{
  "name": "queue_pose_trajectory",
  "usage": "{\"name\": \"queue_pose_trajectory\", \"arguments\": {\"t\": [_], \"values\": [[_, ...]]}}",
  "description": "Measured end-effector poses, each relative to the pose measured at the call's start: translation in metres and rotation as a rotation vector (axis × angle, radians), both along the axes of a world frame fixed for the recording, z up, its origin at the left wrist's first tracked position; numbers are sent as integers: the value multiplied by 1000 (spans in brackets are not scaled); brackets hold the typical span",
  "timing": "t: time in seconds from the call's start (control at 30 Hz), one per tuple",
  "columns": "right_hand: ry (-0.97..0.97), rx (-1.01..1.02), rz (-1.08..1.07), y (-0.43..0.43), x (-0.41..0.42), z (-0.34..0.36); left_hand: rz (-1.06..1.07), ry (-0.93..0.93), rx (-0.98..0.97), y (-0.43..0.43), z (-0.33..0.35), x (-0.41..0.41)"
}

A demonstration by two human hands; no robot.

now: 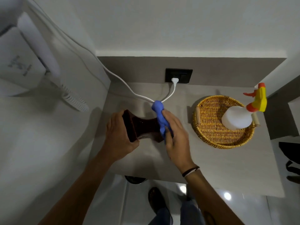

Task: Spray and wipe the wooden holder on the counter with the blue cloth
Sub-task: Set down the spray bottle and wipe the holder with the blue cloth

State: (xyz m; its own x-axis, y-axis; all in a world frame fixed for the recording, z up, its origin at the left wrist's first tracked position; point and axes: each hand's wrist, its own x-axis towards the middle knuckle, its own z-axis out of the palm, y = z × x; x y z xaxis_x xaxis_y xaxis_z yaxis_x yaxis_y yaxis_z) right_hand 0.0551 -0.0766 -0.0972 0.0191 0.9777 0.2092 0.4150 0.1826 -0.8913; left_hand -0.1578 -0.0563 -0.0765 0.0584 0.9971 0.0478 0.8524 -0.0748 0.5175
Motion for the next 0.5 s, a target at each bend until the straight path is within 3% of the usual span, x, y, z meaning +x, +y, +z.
{"name": "queue_pose_trajectory", "arguments": {"t": [0.13, 0.3, 0.4, 0.5], "values": [[-103, 192, 189, -8, -55, 14, 10, 6, 38, -3, -4, 5], [-363, -50, 143, 4, -17, -14, 8, -45, 66, -8, -7, -1], [-290, -176, 35, 14, -3, -15, 18, -49, 60, -3, -6, 9], [-125, -8, 69, -2, -35, 4, -9, -9, 67, 3, -3, 16]]}}
